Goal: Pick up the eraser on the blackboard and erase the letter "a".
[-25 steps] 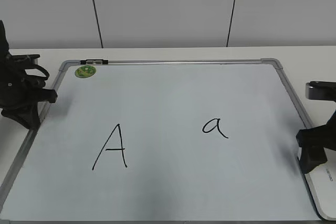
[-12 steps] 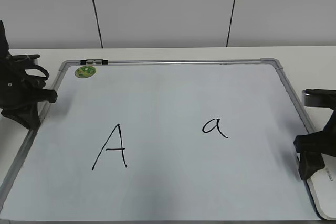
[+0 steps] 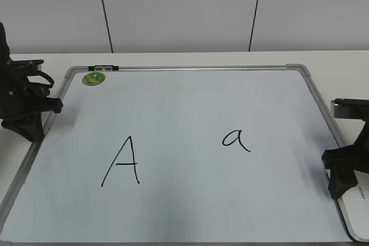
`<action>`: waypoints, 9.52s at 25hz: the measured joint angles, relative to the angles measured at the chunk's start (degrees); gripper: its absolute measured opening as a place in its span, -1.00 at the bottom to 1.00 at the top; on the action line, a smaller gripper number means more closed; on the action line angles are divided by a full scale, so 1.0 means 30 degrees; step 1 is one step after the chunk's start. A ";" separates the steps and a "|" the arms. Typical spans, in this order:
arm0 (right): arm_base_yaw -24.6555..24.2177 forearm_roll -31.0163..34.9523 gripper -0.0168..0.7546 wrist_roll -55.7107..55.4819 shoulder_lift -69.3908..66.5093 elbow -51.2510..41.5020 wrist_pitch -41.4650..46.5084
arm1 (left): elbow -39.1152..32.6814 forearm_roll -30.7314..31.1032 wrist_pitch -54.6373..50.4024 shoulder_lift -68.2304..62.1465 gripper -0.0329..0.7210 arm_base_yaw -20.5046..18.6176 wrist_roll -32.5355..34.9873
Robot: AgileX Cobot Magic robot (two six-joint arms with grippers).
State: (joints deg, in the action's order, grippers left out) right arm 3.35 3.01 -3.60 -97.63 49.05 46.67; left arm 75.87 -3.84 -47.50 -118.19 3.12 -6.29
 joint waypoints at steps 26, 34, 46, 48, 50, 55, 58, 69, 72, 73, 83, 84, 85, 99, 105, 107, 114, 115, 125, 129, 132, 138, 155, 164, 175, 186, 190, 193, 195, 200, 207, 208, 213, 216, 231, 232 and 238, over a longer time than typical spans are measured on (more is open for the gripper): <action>0.0000 -0.0067 0.43 -0.0038 -0.0211 0.0000 0.0198 | 0.0000 -0.0040 0.0000 0.0000 -0.83 0.0000 0.0000; 0.0000 0.0985 0.43 0.0597 -0.0354 0.0811 0.1331 | 0.0000 -0.0081 0.0000 0.0000 -0.83 0.0000 0.0000; 0.1642 0.1235 0.43 0.1199 -0.3035 0.8440 0.6426 | 0.0000 -0.0165 0.0000 0.0000 -0.83 -0.0039 0.0000; 0.2547 0.0499 0.43 0.0859 -0.4012 0.9755 0.6952 | 0.0000 -0.0165 0.0000 0.0000 -0.83 -0.0039 0.0000; 0.3154 0.0008 0.43 0.0564 -0.4884 1.0933 0.7234 | 0.0000 -0.0173 0.0000 0.0000 -0.83 -0.0039 0.0000; 0.3922 -0.0198 0.42 0.0217 -0.7018 1.3575 0.7348 | 0.0000 -0.0206 0.0000 0.0000 -0.83 -0.0039 0.0000; 0.4061 -0.0049 0.42 0.0099 -0.8564 1.5272 0.7393 | 0.0000 -0.0206 -0.0032 0.0000 -0.83 -0.0039 0.0000; 0.4313 0.0470 0.42 0.0099 -1.0678 1.7421 0.8363 | 0.0008 -0.0206 0.0002 -0.0042 -0.83 -0.0076 0.0000; 0.4925 -0.0010 0.42 0.0099 -1.0691 1.7461 0.8363 | 0.0008 -0.0206 -0.0032 -0.0042 -0.83 -0.0076 0.0000; 0.5259 -0.0050 0.42 0.0133 -1.0691 1.7461 0.8314 | 0.0008 -0.0206 -0.0032 -0.0042 -0.83 -0.0076 0.0043; 0.7914 0.0491 0.42 0.0476 -1.0829 1.7539 0.8240 | 0.0008 -0.0288 -0.0032 -0.0042 -0.83 -0.0111 0.0155; 0.8073 0.0584 0.42 0.0556 -1.0861 1.7570 0.8240 | 0.0008 -0.0322 -0.0032 -0.0042 -0.83 -0.0111 0.0155; 0.8121 0.0620 0.42 0.0553 -1.0861 1.7570 0.8240 | 0.0008 -0.0322 -0.0032 -0.0042 -0.83 -0.0111 0.0155; 0.7461 0.1242 0.42 0.0254 -1.0904 1.7650 0.8240 | 0.0008 -0.0393 -0.0032 -0.0042 -0.83 -0.0111 0.0168; 0.6352 0.2011 0.42 -0.0060 -1.0904 1.7650 0.8240 | 0.0008 -0.0427 -0.0032 -0.0042 -0.83 -0.0111 0.0198; 0.6055 0.2011 0.42 -0.0095 -1.0904 1.7650 0.8240 | 0.0008 -0.0427 -0.0032 -0.0042 -0.83 -0.0111 0.0198; 0.5214 0.1139 0.42 -0.0206 -1.0525 1.7448 0.7988 | 0.0008 -0.0427 -0.0032 -0.0042 -0.83 -0.0111 0.0198; 0.5047 0.0925 0.42 -0.0230 -1.0400 1.7381 0.7941 | 0.0008 -0.0427 -0.0032 -0.0042 -0.83 -0.0111 0.0198; 0.3192 -0.2137 0.42 -0.1393 -0.6775 1.7137 0.7756 | 0.0008 -0.0427 -0.0032 -0.0042 -0.83 -0.0111 0.0198; 0.1823 -0.2213 0.42 -0.1438 -0.5819 1.6173 0.7756 | 0.0008 -0.0427 -0.0032 -0.0042 -0.83 -0.0111 0.0198; 0.0708 -0.2255 0.42 -0.1438 -0.5448 1.5130 0.7756 | 0.0008 -0.0427 -0.0032 -0.0042 -0.83 -0.0111 0.0198; -0.0781 -0.1004 0.42 0.0115 -0.5481 1.4272 0.7756 | 0.0008 -0.0427 -0.0032 -0.0042 -0.83 -0.0111 0.0198; -0.1640 0.0407 0.42 0.1793 -0.7761 1.4306 0.7676 | 0.0008 -0.0427 -0.0032 -0.0042 -0.83 -0.0111 0.0198; -0.1640 0.0438 0.42 0.1793 -0.7761 1.4306 0.7676 | 0.0008 -0.0427 -0.0032 -0.0042 -0.83 -0.0111 0.0198; -0.1654 0.0438 0.42 0.1833 -0.8478 1.4306 0.7603 | 0.0008 -0.0427 -0.0032 -0.0042 -0.83 -0.0111 0.0198; -0.1654 0.0718 0.57 0.1833 -0.8847 1.4497 0.7666 | 0.0008 -0.0427 -0.0032 -0.0042 -0.83 -0.0111 0.0198; -0.1654 0.0827 0.76 0.1833 -0.9047 1.4719 0.7666 | 0.0008 -0.0427 -0.0032 -0.0042 -0.83 -0.0111 0.0198; -0.1654 0.0789 0.78 0.1833 -0.9048 1.5599 0.7666 | 0.0008 -0.0427 -0.0032 -0.0042 -0.83 -0.0111 0.0198; -0.1654 0.0544 0.78 0.1833 -0.9048 1.6319 0.7666 | 0.0008 -0.0427 -0.0032 -0.0042 -0.83 -0.0111 0.0198; -0.1654 0.0302 0.78 0.1833 -0.8656 1.7012 0.7666 | 0.0080 -0.0427 -0.0174 -0.0042 -0.82 -0.0111 0.0198; -0.1654 0.0138 0.78 0.1799 -0.6916 1.7052 0.7666 | 0.1128 0.0226 -0.1335 0.0210 0.06 -0.0111 0.0198; -0.1654 0.0108 0.78 0.1764 -0.6646 1.7052 0.7666 | 0.1208 0.0474 -0.1516 0.0501 0.33 -0.0111 0.0198; -0.1654 0.0296 0.78 0.1537 -0.5658 1.7002 0.7739 | 0.1333 0.1280 -0.2398 0.1921 0.85 -0.0111 0.0198; -0.1654 0.0592 0.77 0.1379 -0.4927 1.6545 0.7739 | 0.1333 0.1280 -0.3087 0.2639 0.81 -0.0111 0.0198; -0.1366 0.1765 0.42 0.1070 -0.0167 1.2530 0.7841 | -0.0436 0.2281 -0.4522 0.9617 0.50 0.0425 0.0198; -0.1273 0.1796 0.41 0.0973 0.0163 1.2450 0.7876 | -0.0972 0.2306 -0.4362 1.0201 0.50 0.0578 0.0198; -0.0125 0.1892 0.40 0.0804 0.1830 1.0723 0.7042 | -0.4232 0.2354 -0.3157 1.4377 0.49 0.1331 0.0198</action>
State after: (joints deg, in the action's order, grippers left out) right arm 2.97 8.69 -1.19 -92.14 81.22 67.80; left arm 63.17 3.22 -56.97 -75.05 7.11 -5.70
